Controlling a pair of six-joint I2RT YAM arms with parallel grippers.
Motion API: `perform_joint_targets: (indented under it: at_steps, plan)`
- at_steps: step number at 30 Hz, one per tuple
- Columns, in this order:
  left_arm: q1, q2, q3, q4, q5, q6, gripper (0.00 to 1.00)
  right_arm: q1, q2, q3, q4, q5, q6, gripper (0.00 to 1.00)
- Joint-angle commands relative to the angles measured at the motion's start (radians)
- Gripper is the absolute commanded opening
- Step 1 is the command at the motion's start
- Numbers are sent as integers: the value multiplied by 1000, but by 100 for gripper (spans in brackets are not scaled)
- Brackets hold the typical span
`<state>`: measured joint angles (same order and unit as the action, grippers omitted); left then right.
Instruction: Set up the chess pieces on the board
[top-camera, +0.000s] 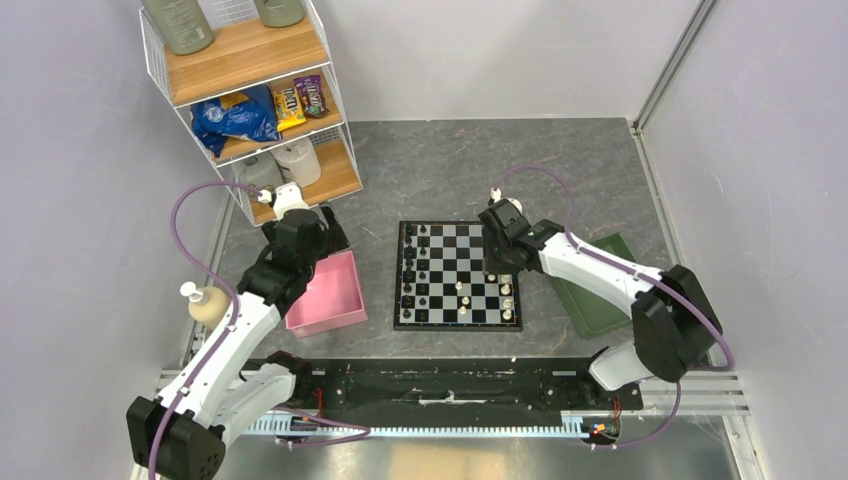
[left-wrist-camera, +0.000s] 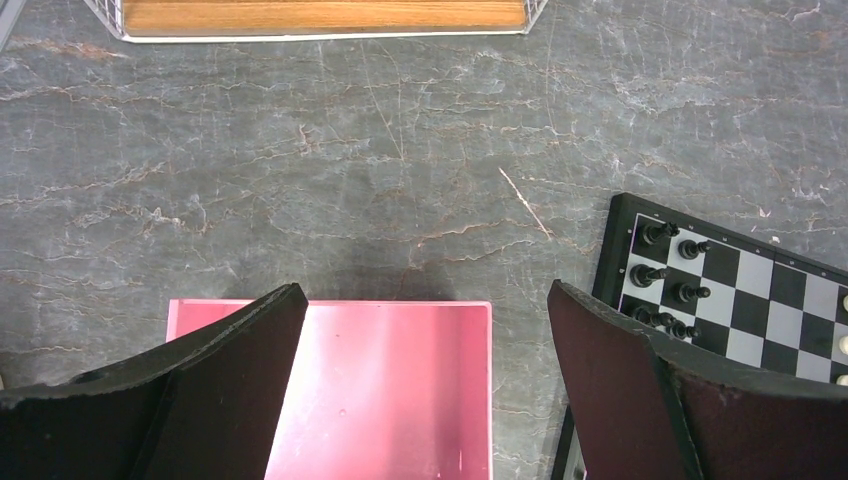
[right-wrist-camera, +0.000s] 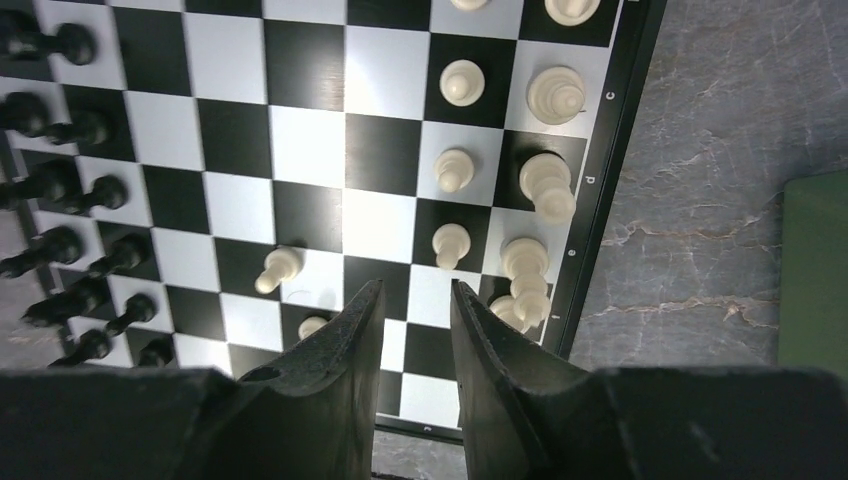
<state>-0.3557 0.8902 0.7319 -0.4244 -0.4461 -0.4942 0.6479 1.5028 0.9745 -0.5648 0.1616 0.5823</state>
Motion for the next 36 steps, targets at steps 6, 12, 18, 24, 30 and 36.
perform_joint_targets:
  at_steps: [6,12,18,24,30,36]
  plan:
    - [-1,-13,-2,22,-41,20,100,43,-105,43,-24,-42,-22,42]
    - [-1,-17,-5,22,-45,18,100,125,-30,80,-9,-51,-5,44]
    - [-1,-21,-8,19,-55,22,100,220,80,136,8,-40,23,44]
    - [0,-36,-7,4,-72,35,100,252,126,163,7,2,48,44]
    - [11,-52,-25,28,-73,40,100,254,103,175,-12,63,37,46]
    - [11,-23,-12,33,-49,30,100,253,101,168,-17,91,37,48]
